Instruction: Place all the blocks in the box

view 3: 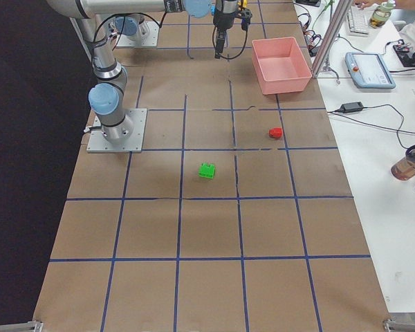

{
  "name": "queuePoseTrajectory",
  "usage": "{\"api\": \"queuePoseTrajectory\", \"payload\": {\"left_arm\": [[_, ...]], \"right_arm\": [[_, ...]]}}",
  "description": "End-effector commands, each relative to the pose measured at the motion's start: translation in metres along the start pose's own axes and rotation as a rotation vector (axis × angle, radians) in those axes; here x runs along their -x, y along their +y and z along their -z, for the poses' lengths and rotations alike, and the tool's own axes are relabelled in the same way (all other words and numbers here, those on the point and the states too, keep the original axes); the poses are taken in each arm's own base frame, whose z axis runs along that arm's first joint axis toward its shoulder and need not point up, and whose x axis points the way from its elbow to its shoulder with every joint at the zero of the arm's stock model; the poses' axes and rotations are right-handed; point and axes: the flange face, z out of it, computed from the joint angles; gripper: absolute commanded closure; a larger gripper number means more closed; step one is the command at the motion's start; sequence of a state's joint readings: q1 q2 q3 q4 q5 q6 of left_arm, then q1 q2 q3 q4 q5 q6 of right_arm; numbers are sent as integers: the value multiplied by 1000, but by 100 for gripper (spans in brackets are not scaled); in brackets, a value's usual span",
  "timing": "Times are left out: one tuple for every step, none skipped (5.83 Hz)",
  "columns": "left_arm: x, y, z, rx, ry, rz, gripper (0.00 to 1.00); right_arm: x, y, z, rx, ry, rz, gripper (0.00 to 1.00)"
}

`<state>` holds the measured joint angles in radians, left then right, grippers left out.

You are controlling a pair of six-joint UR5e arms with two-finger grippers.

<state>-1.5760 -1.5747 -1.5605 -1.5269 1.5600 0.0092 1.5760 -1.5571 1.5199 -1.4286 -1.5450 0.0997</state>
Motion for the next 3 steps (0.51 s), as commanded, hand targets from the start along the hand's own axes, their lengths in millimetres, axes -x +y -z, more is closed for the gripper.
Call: {"api": "queuePoseTrajectory", "payload": {"left_arm": [[0, 2, 2, -5, 0, -1, 1], [0, -2, -1, -6, 0, -3, 1], [6, -1, 1, -10, -1, -3, 1]], "right_arm": [[0, -1, 4, -15, 1, 1, 0], [0, -1, 5, -18, 1, 1, 0], [1, -2, 5, -18, 0, 1, 0]]}}
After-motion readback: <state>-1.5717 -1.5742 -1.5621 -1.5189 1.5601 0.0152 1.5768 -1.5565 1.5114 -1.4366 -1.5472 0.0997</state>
